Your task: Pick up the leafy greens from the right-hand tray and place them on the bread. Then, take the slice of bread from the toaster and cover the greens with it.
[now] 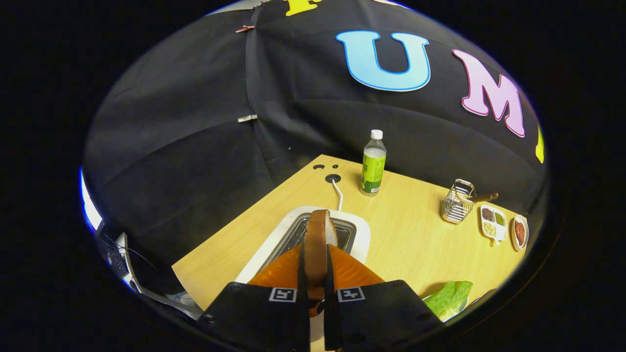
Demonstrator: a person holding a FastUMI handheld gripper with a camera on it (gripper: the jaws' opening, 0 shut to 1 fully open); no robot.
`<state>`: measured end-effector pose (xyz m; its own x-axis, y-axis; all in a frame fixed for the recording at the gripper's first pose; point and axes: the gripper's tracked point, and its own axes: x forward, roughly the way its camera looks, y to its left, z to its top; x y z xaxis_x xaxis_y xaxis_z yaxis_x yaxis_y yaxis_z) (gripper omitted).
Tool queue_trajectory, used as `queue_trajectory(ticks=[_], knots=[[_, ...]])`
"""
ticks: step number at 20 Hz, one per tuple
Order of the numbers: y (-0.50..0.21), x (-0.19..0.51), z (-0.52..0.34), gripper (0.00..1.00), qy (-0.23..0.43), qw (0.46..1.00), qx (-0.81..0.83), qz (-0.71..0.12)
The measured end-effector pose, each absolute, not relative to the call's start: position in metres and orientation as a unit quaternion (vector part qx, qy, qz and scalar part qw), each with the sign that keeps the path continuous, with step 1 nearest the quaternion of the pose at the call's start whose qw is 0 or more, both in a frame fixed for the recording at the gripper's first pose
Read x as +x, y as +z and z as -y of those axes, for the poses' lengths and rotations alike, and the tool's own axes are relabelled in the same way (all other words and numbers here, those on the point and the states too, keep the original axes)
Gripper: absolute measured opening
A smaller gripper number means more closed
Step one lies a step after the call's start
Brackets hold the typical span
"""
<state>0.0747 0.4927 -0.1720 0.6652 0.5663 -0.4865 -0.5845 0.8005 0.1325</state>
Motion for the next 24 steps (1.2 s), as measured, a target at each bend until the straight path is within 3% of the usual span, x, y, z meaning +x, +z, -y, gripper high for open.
queue_trajectory(ticks=[13,24], knots=[[-0.097,0.075,-0.410,0.15,0.291,0.932,0.039,-0.214],[-0.160,0.079,-0.288,0.15,0.202,0.929,0.124,-0.283]])
